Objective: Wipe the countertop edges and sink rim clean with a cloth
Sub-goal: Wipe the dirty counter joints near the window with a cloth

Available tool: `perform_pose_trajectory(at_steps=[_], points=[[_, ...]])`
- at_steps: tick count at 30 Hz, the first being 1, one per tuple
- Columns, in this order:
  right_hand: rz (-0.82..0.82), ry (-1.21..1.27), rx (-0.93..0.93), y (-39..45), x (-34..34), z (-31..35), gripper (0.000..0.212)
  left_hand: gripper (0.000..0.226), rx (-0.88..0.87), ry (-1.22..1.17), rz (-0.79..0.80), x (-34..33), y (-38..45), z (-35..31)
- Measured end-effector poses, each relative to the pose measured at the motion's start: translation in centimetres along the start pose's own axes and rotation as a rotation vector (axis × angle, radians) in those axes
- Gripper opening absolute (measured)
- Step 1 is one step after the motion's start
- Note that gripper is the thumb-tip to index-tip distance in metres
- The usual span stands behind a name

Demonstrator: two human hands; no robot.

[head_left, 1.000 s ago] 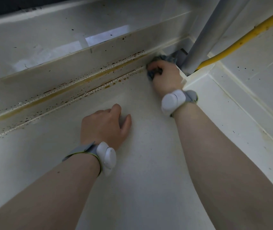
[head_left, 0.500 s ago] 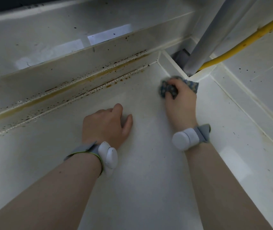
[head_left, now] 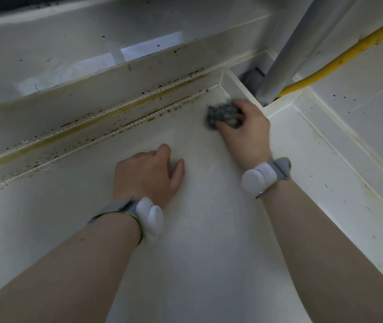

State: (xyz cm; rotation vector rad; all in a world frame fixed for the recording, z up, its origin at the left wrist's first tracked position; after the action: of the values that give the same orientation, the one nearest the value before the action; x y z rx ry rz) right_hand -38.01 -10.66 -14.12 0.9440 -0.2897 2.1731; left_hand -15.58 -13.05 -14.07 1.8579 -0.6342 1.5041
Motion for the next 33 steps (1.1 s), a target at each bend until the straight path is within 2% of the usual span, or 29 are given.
perform_pose_trajectory(at_steps=[2,4,8,11,13,16,18,22,24,27,28,31,33], points=[[-0.085,-0.055,0.022,-0.2,0.5,-0.4,0.027,0.036,-0.005,-0.012,-0.006,0.0,0.0,-0.1],[-0.102,-0.115,0.048,0.4,-0.5,0.4,0.014,0.036,-0.008,-0.016,-0.003,0.1,0.0,-0.2],[-0.077,-0.175,-0.054,3.5,-3.2,3.2,0.005,0.037,0.007,-0.010,0.014,0.1,0.0,-0.3],[-0.095,-0.161,-0.173,3.9,-3.9,4.8,0.007,0.037,0.007,-0.007,0.005,0.2,0.0,-0.2],[-0.066,-0.114,-0.082,1.9,-4.3,5.2,0.013,0.037,0.005,-0.002,-0.008,0.2,0.1,-0.2],[0.047,-0.167,0.183,-1.2,-4.3,4.7,0.022,0.036,0.002,-0.001,0.008,0.1,0.1,-0.1],[0.018,-0.227,0.229,-0.5,-3.6,4.0,0.023,0.035,-0.002,0.009,0.004,0.0,0.1,0.0],[-0.196,-0.369,-0.047,2.2,-2.9,3.5,0.022,0.035,0.000,0.005,-0.013,-0.2,0.0,-0.1],[-0.233,-0.475,-0.084,2.3,-4.7,4.7,0.021,0.036,0.002,-0.012,-0.020,-0.3,0.0,0.0],[-0.191,-0.514,-0.127,1.8,-5.8,6.7,0.023,0.037,0.001,-0.012,-0.023,-0.3,0.0,-0.1],[-0.149,-0.488,-0.102,1.5,-5.9,6.9,0.022,0.037,0.001,-0.006,-0.030,-0.3,0.0,-0.1],[0.064,-0.416,0.125,-1.5,-5.3,6.8,0.025,0.036,-0.001,0.000,-0.031,-0.2,0.0,-0.1],[0.071,-0.447,0.143,-1.9,-4.5,6.3,0.028,0.036,-0.002,-0.005,-0.021,-0.1,0.1,-0.1]])
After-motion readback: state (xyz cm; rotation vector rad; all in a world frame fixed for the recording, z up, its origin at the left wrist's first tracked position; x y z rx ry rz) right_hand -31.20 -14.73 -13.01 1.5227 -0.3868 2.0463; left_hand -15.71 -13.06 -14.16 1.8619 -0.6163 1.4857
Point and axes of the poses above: each hand's wrist, its own y-axis towards the middle knuckle, its own x-axis out of the back of the hand, z = x × y, the point moved 1 cm from there along y, towards the middle knuckle, and after that the axes turned 12 degrees about -x, right-handed, at the moved point
